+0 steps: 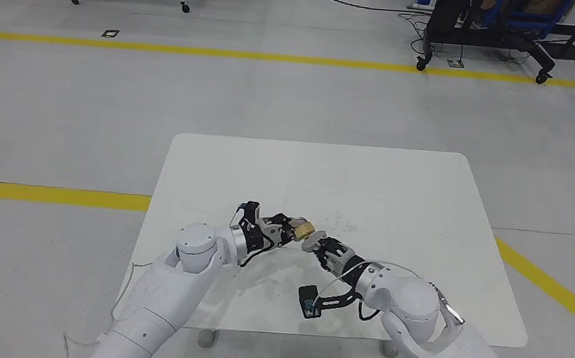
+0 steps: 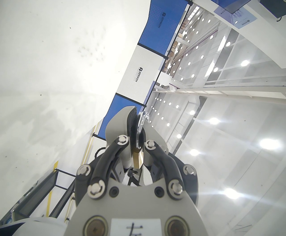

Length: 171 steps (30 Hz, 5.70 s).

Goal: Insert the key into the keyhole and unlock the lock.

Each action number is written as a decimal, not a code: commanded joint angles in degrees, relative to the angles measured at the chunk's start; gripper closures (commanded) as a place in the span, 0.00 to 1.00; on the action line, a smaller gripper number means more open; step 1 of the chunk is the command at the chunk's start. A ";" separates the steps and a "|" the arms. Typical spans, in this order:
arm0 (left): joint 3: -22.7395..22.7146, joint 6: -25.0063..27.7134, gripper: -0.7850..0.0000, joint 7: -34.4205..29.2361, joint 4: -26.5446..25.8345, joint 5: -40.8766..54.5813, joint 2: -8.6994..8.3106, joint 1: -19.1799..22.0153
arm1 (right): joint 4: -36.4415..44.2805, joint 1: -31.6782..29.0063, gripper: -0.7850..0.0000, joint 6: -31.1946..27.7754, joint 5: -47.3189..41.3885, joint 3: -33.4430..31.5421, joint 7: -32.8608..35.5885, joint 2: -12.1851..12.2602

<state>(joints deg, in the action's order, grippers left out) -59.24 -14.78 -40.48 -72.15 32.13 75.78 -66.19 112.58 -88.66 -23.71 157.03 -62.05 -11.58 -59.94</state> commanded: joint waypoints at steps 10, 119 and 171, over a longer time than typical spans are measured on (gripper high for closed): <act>-0.80 3.05 1.00 3.53 -1.08 -0.40 -0.07 -0.79 | 0.02 -0.03 0.00 0.06 0.04 0.00 -0.04 0.01; -3.46 23.64 1.00 11.81 -9.10 -6.17 -0.15 -8.63 | -22.56 9.91 0.69 18.37 -36.55 4.16 -23.68 -0.70; -3.48 33.36 1.00 13.45 -11.91 -16.36 -0.40 -10.80 | -30.43 12.04 0.00 6.72 -48.93 1.54 -40.18 -0.88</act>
<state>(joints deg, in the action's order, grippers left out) -62.68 18.67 -27.25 -84.06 15.86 75.37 -77.00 82.00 -76.36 -17.29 107.79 -60.28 -51.88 -60.90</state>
